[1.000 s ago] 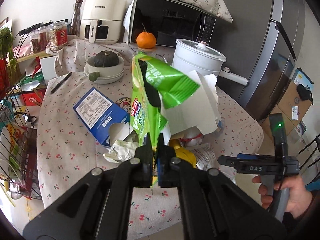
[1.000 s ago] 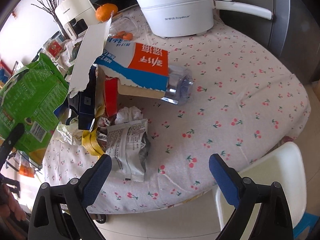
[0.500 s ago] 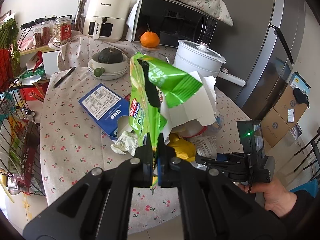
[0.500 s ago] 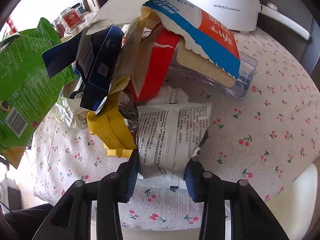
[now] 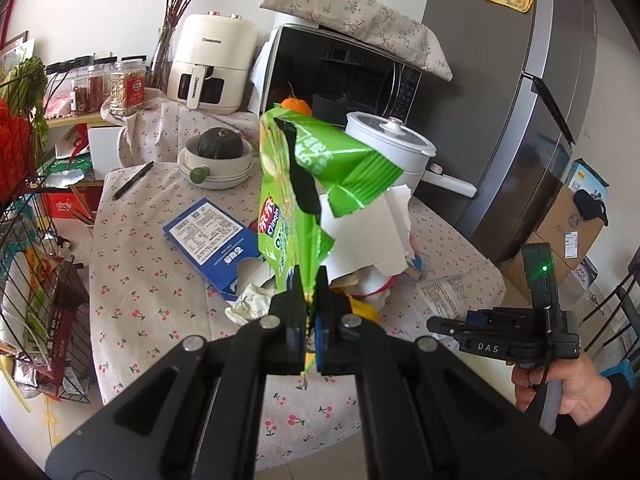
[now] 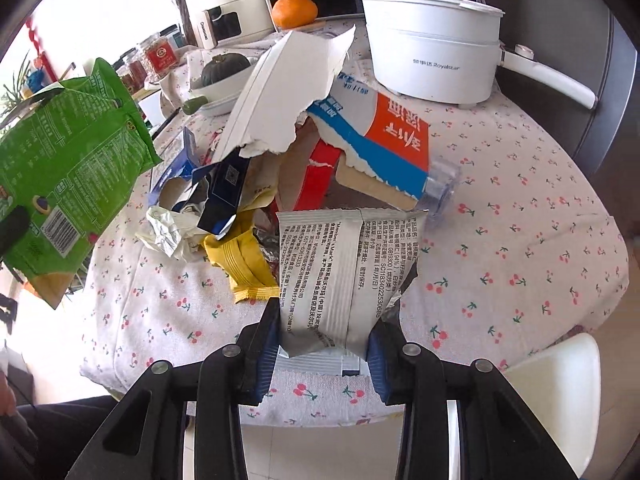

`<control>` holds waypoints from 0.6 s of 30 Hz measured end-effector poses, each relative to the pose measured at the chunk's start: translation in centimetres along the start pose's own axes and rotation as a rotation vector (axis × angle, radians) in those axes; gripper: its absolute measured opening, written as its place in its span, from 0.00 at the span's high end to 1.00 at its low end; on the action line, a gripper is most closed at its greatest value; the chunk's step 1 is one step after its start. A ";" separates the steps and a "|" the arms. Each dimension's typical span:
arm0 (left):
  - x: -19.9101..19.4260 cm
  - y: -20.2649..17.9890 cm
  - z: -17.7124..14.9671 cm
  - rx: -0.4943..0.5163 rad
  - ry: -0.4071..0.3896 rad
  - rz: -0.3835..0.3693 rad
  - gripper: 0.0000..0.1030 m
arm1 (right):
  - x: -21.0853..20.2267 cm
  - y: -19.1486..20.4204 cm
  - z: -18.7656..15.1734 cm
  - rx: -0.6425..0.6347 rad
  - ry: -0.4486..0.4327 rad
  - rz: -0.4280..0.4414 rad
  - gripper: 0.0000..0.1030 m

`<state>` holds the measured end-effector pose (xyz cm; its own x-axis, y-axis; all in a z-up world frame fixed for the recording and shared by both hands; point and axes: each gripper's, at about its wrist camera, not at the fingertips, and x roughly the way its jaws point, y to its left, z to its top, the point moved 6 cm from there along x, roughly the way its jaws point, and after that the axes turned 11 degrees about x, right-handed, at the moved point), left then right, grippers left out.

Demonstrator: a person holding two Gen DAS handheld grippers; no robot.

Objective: Collect trash
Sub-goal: 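Carry both items over the white bin and open both tools to drop them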

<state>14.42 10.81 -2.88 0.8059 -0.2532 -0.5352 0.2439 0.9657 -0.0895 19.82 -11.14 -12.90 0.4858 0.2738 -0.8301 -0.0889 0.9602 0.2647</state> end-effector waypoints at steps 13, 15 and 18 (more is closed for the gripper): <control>0.5 -14.9 -0.3 0.135 0.081 -0.451 0.97 | -10.1 -14.5 -3.3 0.225 -0.062 -0.148 0.62; 1.5 -18.0 -1.7 0.157 0.142 -0.521 0.97 | -10.7 -16.9 -4.0 0.271 -0.057 -0.183 0.61; 3.1 -22.0 -3.9 0.196 0.232 -0.589 0.97 | -11.7 -20.1 -5.8 0.336 -0.047 -0.215 0.61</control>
<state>9.48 -11.00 -5.82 0.3759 -0.6956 -0.6122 0.7200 0.6351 -0.2796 10.90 -33.37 -11.32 0.5023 0.0579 -0.8627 0.3051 0.9217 0.2395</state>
